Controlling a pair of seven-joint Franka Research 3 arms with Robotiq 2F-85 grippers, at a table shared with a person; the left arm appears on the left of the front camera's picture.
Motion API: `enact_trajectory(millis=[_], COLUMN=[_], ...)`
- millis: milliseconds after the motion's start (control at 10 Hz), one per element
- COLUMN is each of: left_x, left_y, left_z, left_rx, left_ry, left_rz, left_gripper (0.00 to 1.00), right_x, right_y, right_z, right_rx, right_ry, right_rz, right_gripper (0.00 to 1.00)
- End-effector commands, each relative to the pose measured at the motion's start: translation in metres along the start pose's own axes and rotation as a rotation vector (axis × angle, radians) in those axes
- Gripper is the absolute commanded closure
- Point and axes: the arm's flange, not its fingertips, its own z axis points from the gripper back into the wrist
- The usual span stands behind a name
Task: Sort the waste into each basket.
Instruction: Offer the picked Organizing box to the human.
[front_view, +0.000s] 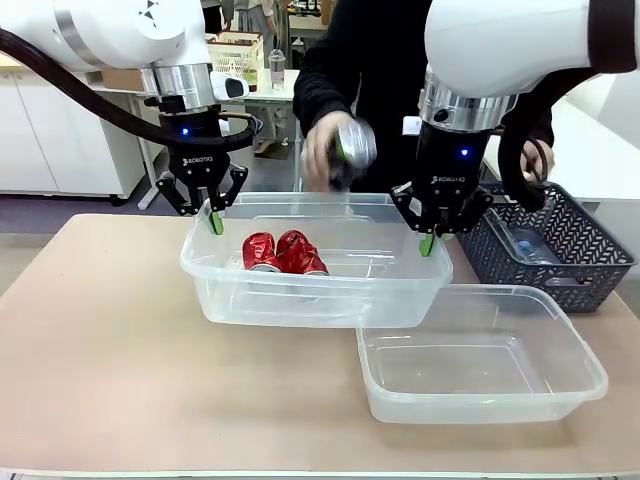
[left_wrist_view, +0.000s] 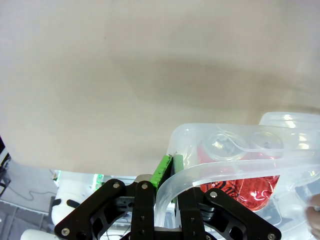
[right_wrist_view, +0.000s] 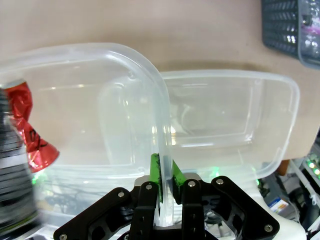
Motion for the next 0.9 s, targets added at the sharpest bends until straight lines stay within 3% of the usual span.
enact_trajectory(millis=[0, 800], left_x=[-0.0041, 0.0000], left_y=[0.0021, 0.0000], left_z=[0.0050, 0.0000], left_rx=[-0.019, 0.000], left_ry=[-0.012, 0.000], left_rz=[0.012, 0.000], left_gripper=[0.95, 0.95], right_x=[0.0004, 0.0000], right_y=[0.0033, 0.0000], right_z=[0.0005, 0.0000], right_rx=[0.002, 0.000], right_ry=[0.011, 0.000], right_rz=[0.009, 0.000], right_gripper=[0.94, 0.94])
